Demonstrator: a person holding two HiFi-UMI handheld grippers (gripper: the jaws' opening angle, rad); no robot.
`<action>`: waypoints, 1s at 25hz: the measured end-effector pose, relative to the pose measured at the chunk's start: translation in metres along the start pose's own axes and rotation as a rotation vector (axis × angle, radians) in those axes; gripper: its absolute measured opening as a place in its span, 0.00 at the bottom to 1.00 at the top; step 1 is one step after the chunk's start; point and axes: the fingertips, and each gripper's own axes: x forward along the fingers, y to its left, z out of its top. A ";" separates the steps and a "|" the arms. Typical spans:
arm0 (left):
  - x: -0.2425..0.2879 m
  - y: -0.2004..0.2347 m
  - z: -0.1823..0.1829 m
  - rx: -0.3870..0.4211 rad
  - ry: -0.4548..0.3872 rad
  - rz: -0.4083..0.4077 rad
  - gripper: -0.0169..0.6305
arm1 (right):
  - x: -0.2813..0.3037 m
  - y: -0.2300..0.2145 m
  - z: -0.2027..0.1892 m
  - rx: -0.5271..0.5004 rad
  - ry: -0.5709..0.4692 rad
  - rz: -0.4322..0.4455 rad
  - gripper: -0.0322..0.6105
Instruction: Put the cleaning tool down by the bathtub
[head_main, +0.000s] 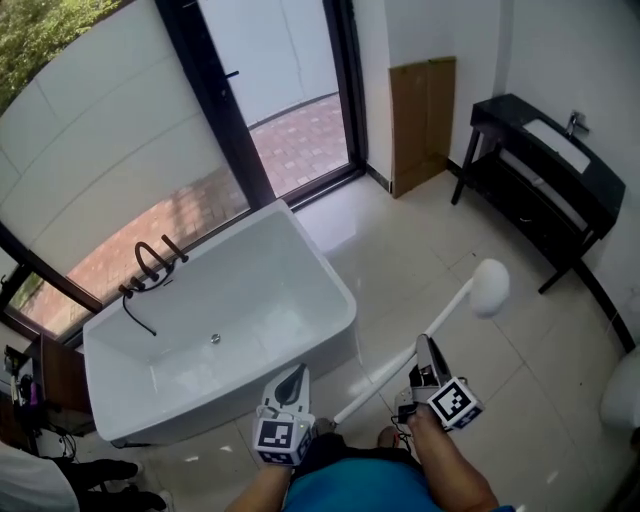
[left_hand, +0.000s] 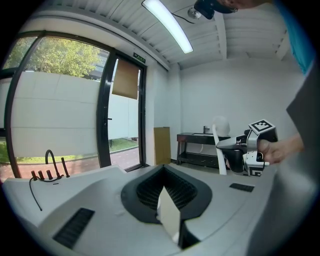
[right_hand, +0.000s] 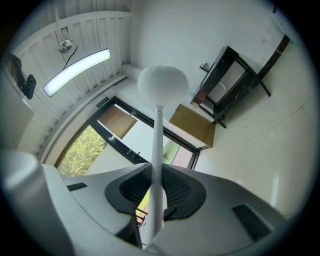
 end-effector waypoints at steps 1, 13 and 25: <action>0.004 0.005 -0.002 -0.001 0.002 -0.012 0.02 | 0.003 0.000 -0.005 0.000 -0.003 -0.010 0.19; 0.018 0.114 -0.031 -0.002 0.001 -0.150 0.02 | 0.058 0.013 -0.122 0.046 -0.016 -0.178 0.19; 0.088 0.126 -0.157 -0.036 0.099 -0.133 0.02 | 0.134 -0.131 -0.235 0.166 0.075 -0.358 0.19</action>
